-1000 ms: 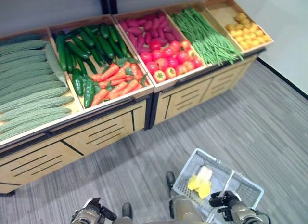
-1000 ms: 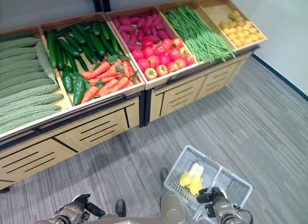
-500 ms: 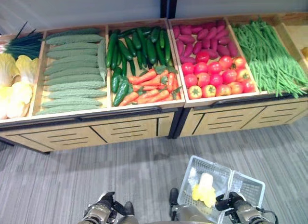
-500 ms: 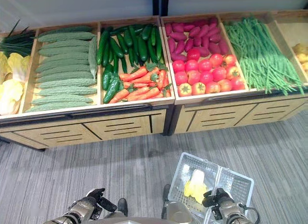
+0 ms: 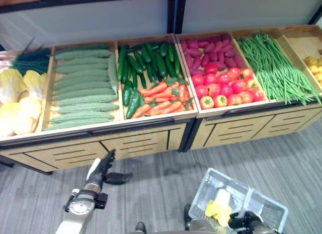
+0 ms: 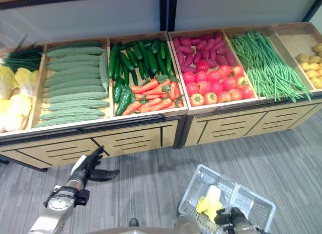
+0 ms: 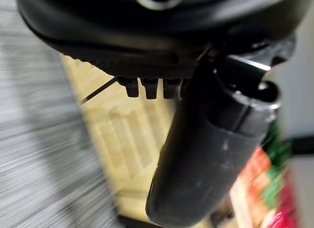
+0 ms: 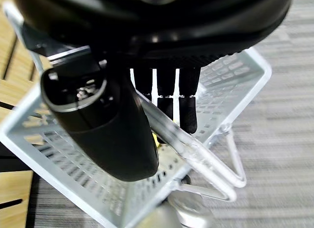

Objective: Get the vegetables into the basket

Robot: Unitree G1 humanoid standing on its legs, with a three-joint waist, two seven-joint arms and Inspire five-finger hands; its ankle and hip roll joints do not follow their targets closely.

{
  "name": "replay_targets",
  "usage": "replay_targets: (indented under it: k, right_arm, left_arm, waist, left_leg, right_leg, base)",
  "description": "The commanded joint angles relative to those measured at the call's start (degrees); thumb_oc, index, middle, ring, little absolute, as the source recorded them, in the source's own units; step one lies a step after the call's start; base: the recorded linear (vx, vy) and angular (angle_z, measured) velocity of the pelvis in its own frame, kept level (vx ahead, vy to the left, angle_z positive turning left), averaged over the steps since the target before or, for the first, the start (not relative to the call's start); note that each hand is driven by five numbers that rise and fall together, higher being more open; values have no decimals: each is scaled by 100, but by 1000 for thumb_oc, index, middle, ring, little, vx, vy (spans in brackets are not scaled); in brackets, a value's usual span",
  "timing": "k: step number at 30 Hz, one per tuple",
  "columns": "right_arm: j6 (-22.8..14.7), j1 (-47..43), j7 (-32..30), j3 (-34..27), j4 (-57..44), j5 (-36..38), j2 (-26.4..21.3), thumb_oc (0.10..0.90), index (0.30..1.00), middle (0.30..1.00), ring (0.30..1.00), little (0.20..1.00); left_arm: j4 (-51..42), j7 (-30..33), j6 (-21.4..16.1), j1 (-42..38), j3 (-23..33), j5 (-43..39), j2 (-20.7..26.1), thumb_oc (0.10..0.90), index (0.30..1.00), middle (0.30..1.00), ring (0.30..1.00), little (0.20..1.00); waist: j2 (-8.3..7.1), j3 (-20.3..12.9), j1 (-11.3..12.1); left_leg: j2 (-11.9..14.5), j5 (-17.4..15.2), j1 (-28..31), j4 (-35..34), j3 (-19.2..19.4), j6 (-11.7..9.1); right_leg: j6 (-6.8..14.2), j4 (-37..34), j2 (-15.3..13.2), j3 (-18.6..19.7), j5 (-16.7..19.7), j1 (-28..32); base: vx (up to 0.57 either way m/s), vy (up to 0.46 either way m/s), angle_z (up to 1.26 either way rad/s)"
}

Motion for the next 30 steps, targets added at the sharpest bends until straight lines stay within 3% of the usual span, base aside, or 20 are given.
replay_targets:
  k: [1,2,3,6,8,11,13,16,21,23,25,26,30]
  right_arm:
    - [52,126,138,451,198,-64,49,400,300,300,300,300]
    - [48,107,129,499,206,-81,62,400,300,300,300,300]
    - [-12,33,104,585,221,-77,93,400,300,300,300,300]
    - [-59,32,51,717,245,-147,12,400,300,300,300,300]
    - [-78,40,42,709,255,-146,20,400,300,300,300,300]
    - [-92,82,10,829,321,-230,-39,400,300,300,300,300]
    - [-142,97,-39,941,320,-278,-118,400,300,300,300,300]
    - [-214,-18,-175,1088,274,-244,-245,400,300,300,300,300]
    - [-372,-223,-412,1218,19,-163,-337,400,300,300,300,300]
    - [-442,-308,-608,1196,-23,123,-329,400,300,300,300,300]
    - [-449,-357,-646,1212,-13,205,-323,400,300,300,300,300]
    - [-460,-510,-692,1331,29,287,-302,400,300,300,300,300]
    - [-471,-658,-739,1450,127,339,-233,400,300,300,300,300]
  left_arm:
    - [-21,310,-405,-676,267,372,213,900,1000,1000,1000,1000]
    - [0,401,-412,-886,315,620,340,900,1000,1000,1000,1000]
    - [199,828,-393,-1534,273,1357,664,900,1000,1000,1000,1000]
    - [415,1311,-295,-2267,144,2216,1220,900,1000,1000,1000,1000]
    - [421,1412,-340,-2405,84,2270,1256,900,1000,1000,1000,1000]
    - [887,1624,-186,-3149,-291,2831,1706,900,1000,1000,1000,1000]
    - [1560,1739,-42,-4172,-936,3371,2317,900,1000,1000,1000,1000]
    - [2456,1813,120,-5412,-1857,3594,2778,900,1000,1000,1000,1000]
    - [3067,2113,96,-6424,-2564,3423,2957,900,1000,1000,1000,1000]
    - [3972,2197,145,-7346,-3178,3210,2905,900,1000,1000,1000,1000]
    - [4123,2180,179,-7504,-3313,3214,2906,900,1000,1000,1000,1000]
    - [4424,2153,207,-7969,-3746,3330,2982,900,1000,1000,1000,1000]
    - [5093,2041,196,-8428,-4119,3291,2877,900,1000,1000,1000,1000]
  waist:
    - [-400,-43,-19]
    - [-398,-58,-29]
    - [-386,-64,-64]
    - [-333,-112,-158]
    - [-338,-105,-156]
    - [-257,-155,-282]
    - [-159,-170,-413]
    - [17,-49,-608]
    - [132,145,-699]
    - [279,333,-833]
    - [318,387,-878]
    - [371,488,-920]
    - [350,508,-933]
  left_leg:
    - [41,-260,-110,78,-405,-65]
    - [45,-260,-95,70,-386,-74]
    - [53,-253,-83,56,-353,-102]
    - [79,-233,-75,28,-310,-145]
    - [84,-229,-78,26,-298,-155]
    - [127,-190,-92,8,-242,-207]
    - [170,-143,-153,6,-197,-254]
    - [205,2,-397,6,-147,-317]
    - [259,187,-837,6,-124,-381]
    - [286,303,-1147,6,-72,-429]
    - [295,327,-1209,6,-41,-439]
    - [331,379,-1405,6,69,-471]
    - [390,421,-1602,6,215,-532]
  right_leg:
    - [424,458,-316,434,-222,-299]
    - [423,455,-312,447,-223,-291]
    - [424,443,-300,469,-227,-284]
    - [423,407,-276,511,-226,-280]
    - [422,397,-272,513,-223,-277]
    - [428,339,-241,559,-205,-282]
    - [435,329,-219,591,-184,-346]
    - [434,374,-179,636,-114,-657]
    - [435,431,-130,688,-19,-1145]
    - [425,441,-97,722,57,-1467]
    - [426,429,-83,753,85,-1539]
    - [430,349,-10,860,192,-1764]
    - [461,63,41,964,401,-1899]
  base:
    - [12,-6,-15]
    - [4,-12,-10]
    - [3,-16,-8]
    - [8,-16,-8]
    - [17,-14,-10]
    - [25,-16,-8]
    - [0,-25,-17]
    - [-68,1,-14]
    - [-119,-15,-10]
    - [-51,-26,-8]
    - [-25,-11,-11]
    - [-17,-26,-23]
    - [18,-41,-38]
